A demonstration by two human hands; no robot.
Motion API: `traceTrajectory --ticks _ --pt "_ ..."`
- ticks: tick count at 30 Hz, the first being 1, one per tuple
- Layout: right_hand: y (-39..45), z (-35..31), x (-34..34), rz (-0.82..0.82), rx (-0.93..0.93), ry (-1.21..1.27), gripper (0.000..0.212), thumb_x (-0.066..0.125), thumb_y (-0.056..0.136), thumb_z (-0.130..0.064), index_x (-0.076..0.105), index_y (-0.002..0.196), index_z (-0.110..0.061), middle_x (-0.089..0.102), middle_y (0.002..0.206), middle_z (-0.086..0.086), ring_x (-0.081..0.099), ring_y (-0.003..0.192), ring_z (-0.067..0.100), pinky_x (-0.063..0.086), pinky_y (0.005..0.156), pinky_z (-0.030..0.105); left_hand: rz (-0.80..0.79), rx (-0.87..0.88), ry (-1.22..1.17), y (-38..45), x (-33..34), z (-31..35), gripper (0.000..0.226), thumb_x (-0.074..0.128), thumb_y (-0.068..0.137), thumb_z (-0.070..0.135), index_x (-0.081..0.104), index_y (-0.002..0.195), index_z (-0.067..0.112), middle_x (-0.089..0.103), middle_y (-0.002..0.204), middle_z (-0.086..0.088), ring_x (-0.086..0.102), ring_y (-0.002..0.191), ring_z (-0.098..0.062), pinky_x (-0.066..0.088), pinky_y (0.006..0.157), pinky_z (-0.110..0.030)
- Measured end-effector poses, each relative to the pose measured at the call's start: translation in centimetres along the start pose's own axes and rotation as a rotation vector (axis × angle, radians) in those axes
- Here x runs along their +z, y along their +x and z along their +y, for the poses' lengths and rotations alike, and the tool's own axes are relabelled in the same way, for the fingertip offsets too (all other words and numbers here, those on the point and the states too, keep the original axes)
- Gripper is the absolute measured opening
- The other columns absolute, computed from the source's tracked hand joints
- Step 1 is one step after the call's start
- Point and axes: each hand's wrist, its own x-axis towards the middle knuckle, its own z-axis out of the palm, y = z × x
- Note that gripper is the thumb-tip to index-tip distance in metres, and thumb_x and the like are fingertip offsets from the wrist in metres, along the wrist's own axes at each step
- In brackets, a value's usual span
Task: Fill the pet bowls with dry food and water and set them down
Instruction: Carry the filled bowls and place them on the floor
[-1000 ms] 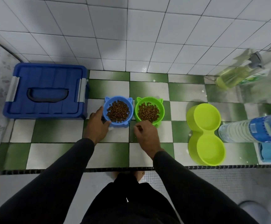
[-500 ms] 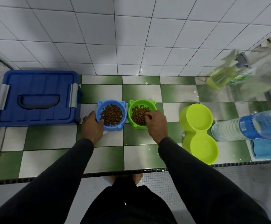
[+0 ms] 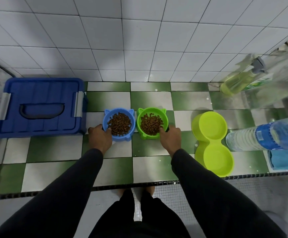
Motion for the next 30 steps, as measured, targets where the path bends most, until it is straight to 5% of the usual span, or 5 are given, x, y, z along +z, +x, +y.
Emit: traceTrajectory --ticks 4,12,19,24,30 --pt "-0.1 -0.3 0.1 0.02 -0.041 0.04 0.021 0.06 0.093 -0.015 0.066 0.104 0.002 0.067 0.1 0.02 0.061 0.097 0.037 0.053 0.082 0.044 0.012 -0.015 -0.045 0.1 0.3 -0.1 0.03 0.059 0.103 0.022 0.067 0.123 0.001 0.062 0.124 -0.026 0.066 0.105 -0.039 0.056 0.095 -0.049" --pt "-0.9 -1.5 -0.1 0.055 0.013 0.254 0.019 0.062 0.088 -0.01 0.052 0.104 -0.011 0.065 0.099 0.013 0.062 0.09 0.029 0.055 0.077 0.042 0.101 0.008 -0.17 -1.4 0.6 0.0 0.025 0.062 0.102 0.021 0.07 0.12 0.007 0.073 0.114 -0.013 0.065 0.093 -0.02 0.05 0.075 -0.03" --pt "-1.8 -1.2 -0.5 -0.005 0.005 0.467 0.034 0.062 0.088 -0.01 0.049 0.115 -0.028 0.06 0.106 0.0 0.059 0.097 0.018 0.053 0.084 0.033 0.001 -0.016 -0.612 -2.3 0.2 -0.1 0.045 0.057 0.102 0.004 0.059 0.143 0.024 0.069 0.129 -0.004 0.067 0.117 -0.023 0.056 0.101 -0.048" --pt "-2.3 -1.2 -1.0 0.027 0.031 0.526 0.035 0.061 0.089 -0.014 0.055 0.121 -0.026 0.061 0.1 -0.012 0.061 0.098 0.015 0.053 0.082 0.029 -0.04 -0.134 -0.87 -2.7 0.8 0.4 0.049 0.057 0.102 0.004 0.059 0.143 0.032 0.069 0.128 0.003 0.068 0.117 -0.023 0.058 0.097 -0.052" --pt "-2.8 -1.8 -2.9 0.013 0.068 0.658 0.042 0.059 0.089 -0.016 0.056 0.128 -0.029 0.065 0.113 -0.003 0.064 0.106 0.022 0.06 0.083 0.051 -0.085 -0.2 -1.106 -3.9 1.0 1.7 0.053 0.054 0.104 0.007 0.051 0.15 0.033 0.063 0.14 -0.001 0.064 0.124 -0.024 0.057 0.081 -0.04"
